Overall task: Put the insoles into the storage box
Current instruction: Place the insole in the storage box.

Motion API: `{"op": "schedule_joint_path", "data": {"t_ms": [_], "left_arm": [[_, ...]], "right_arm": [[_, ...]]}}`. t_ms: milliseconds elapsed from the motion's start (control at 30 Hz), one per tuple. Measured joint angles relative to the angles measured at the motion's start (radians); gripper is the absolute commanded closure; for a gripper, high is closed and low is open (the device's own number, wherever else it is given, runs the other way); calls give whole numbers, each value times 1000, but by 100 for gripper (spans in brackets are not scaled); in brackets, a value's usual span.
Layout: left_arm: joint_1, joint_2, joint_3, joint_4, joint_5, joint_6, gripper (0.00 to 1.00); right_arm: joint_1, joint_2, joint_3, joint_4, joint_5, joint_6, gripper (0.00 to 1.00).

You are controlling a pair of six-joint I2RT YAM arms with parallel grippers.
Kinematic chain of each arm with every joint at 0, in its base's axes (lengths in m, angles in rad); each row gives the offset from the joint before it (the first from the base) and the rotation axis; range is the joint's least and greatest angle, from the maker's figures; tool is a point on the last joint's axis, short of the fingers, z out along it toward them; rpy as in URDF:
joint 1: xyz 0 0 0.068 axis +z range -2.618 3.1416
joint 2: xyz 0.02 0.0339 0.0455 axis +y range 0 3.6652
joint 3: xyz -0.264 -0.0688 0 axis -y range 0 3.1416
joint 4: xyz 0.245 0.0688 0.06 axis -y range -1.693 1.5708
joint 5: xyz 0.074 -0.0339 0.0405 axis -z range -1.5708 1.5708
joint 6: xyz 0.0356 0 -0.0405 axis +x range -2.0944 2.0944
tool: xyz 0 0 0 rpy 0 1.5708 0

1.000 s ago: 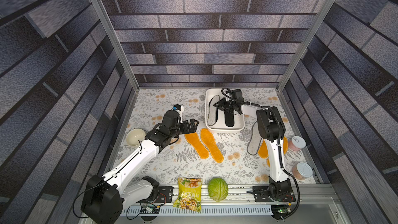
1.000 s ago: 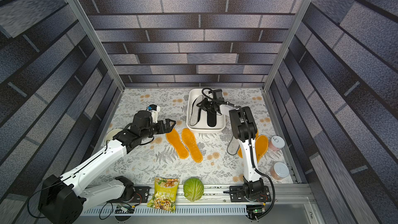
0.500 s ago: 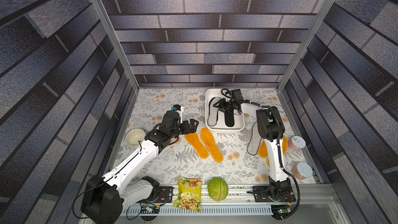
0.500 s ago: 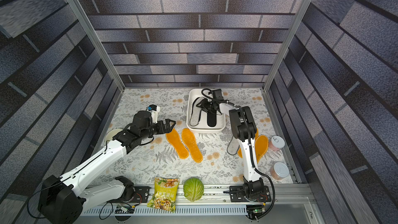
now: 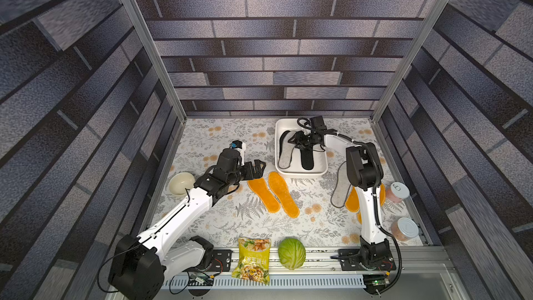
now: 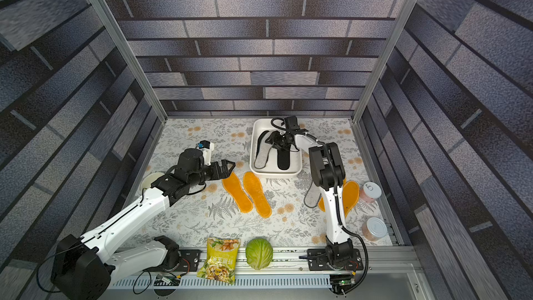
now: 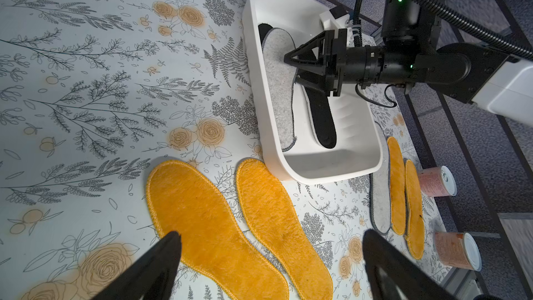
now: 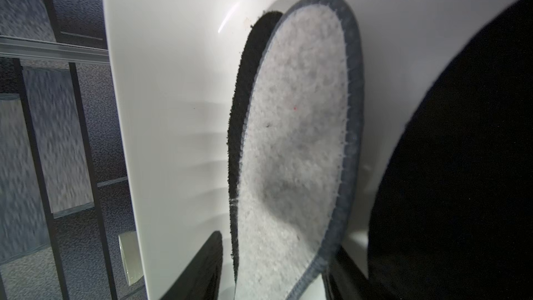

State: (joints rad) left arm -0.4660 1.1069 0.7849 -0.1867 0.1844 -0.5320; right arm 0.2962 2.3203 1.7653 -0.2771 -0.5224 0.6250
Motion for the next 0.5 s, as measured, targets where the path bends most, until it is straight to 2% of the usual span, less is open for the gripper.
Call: {"op": "schedule_joint_path", "data": {"t_ms": [500], "left_arm": [[2,0,-3,0,0,0,0]], "right_arm": [[0,4,59,-44,16,-19,65]]}}
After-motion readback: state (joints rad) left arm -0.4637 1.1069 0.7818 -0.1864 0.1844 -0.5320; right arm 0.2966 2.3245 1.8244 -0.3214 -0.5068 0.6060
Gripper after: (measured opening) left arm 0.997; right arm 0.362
